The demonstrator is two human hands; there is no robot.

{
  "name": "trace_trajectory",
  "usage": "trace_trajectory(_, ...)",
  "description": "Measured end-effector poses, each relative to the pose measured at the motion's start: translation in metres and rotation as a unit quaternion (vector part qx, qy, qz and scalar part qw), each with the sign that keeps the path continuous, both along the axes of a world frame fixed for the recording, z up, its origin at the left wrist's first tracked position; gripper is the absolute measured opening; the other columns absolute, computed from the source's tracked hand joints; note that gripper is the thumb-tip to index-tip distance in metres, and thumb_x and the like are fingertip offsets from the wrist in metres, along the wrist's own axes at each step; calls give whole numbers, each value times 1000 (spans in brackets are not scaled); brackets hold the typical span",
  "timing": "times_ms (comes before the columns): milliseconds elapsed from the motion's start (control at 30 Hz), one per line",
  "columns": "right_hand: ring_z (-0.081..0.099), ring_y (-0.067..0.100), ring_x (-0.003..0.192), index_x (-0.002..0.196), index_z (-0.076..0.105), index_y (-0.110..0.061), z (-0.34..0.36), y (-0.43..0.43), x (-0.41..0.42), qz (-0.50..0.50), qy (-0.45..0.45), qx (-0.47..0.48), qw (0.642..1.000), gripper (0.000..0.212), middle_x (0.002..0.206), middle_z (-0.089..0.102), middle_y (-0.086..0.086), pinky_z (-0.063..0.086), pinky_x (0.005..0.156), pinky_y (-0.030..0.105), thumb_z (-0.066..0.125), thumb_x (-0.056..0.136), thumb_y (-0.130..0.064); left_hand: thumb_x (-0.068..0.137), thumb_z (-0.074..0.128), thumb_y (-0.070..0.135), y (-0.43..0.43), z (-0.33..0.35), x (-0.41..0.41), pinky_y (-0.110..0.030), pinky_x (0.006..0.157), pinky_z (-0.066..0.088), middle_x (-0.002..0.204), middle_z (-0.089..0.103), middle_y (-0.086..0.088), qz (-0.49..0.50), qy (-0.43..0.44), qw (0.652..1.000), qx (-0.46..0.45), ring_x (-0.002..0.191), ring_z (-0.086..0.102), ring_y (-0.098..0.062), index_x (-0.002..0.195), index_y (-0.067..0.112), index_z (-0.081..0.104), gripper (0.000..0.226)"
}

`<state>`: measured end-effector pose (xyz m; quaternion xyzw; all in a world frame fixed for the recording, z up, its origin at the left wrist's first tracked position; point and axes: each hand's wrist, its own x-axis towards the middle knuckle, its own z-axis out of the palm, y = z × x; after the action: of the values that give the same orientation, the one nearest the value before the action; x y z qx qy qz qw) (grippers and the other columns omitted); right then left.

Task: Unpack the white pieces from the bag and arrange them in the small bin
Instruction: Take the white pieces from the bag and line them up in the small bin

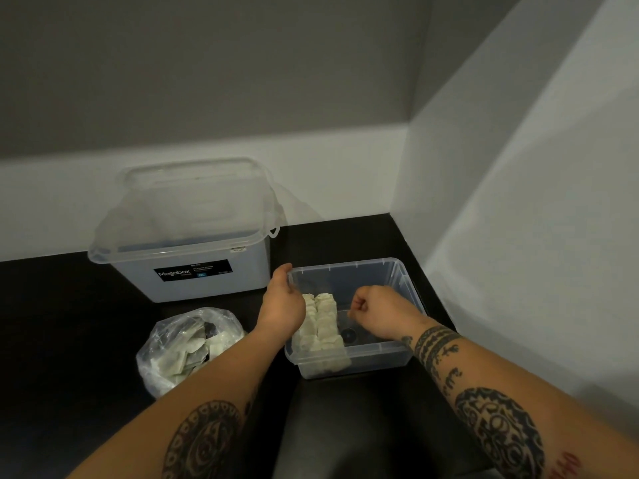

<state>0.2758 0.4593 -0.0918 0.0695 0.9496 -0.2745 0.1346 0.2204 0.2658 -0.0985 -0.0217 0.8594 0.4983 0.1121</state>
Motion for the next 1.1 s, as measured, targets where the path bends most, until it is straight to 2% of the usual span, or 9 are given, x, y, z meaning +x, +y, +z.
trace_trajectory(300,65,6,84,94,66,-31,16,-9,-2,-22,36,9,999,7,89,69,-10,59,85,36,64,96,-37,107,43,26,-12,12,0,-47,112,46,158,44,-5,-24,-18,1000,9,135,53,-27,156,30,33,50)
trace_trajectory(400,66,7,84,96,68,-27,31,-33,-9,-30,62,-11,998,9,90,70,-8,59,84,37,65,96,-35,107,46,33,-30,22,-7,-40,116,39,160,42,-3,-31,-15,999,13,142,46,-24,158,25,34,53)
trace_trajectory(467,68,10,82,95,69,-23,43,-59,-15,-22,89,-37,995,11,88,71,-5,60,81,38,65,96,-34,106,49,29,-49,30,-14,-39,114,41,153,51,-2,-27,8,1000,15,136,52,-23,151,21,45,46)
trace_trajectory(533,68,10,78,92,69,-24,53,-90,-22,-11,124,-47,991,12,84,71,-5,60,77,37,66,95,-35,103,51,24,-72,36,-23,-43,107,49,133,66,-4,-18,31,999,34,119,62,-23,132,21,62,30)
trace_trajectory(633,68,8,76,92,70,-26,62,-140,-30,-1,141,-75,987,8,83,70,-7,60,75,33,69,92,-35,101,52,18,-114,43,-33,-40,81,61,99,73,0,-1,29,996,79,91,68,-20,107,21,68,17)
trace_trajectory(700,70,9,77,91,69,-28,61,-172,-32,5,132,-86,988,7,84,71,-8,59,75,33,70,91,-35,103,51,17,-143,45,-34,-33,67,56,93,73,-2,5,24,995,93,80,66,-19,100,23,66,17)
trace_trajectory(867,68,10,83,98,71,-27,39,-235,-29,-8,89,-104,991,6,87,69,-11,56,75,24,69,92,-29,104,50,17,-205,32,-31,-29,61,51,90,73,-5,-22,-8,995,100,68,64,-16,106,19,66,16)
trace_trajectory(967,69,13,95,111,72,-24,14,-262,-27,-21,48,-87,995,18,101,71,-6,57,85,27,66,94,-23,103,53,17,-231,17,-25,-30,65,55,90,75,-2,-61,-37,995,64,71,67,-13,105,20,67,15)
trace_trajectory(1100,60,21,121,136,61,-22,-19,-283,-23,-26,-7,55,998,40,134,60,4,50,98,30,63,96,-16,100,59,24,-251,-7,-16,-30,82,55,100,73,7,-158,-48,984,-69,92,68,-10,103,30,67,10)
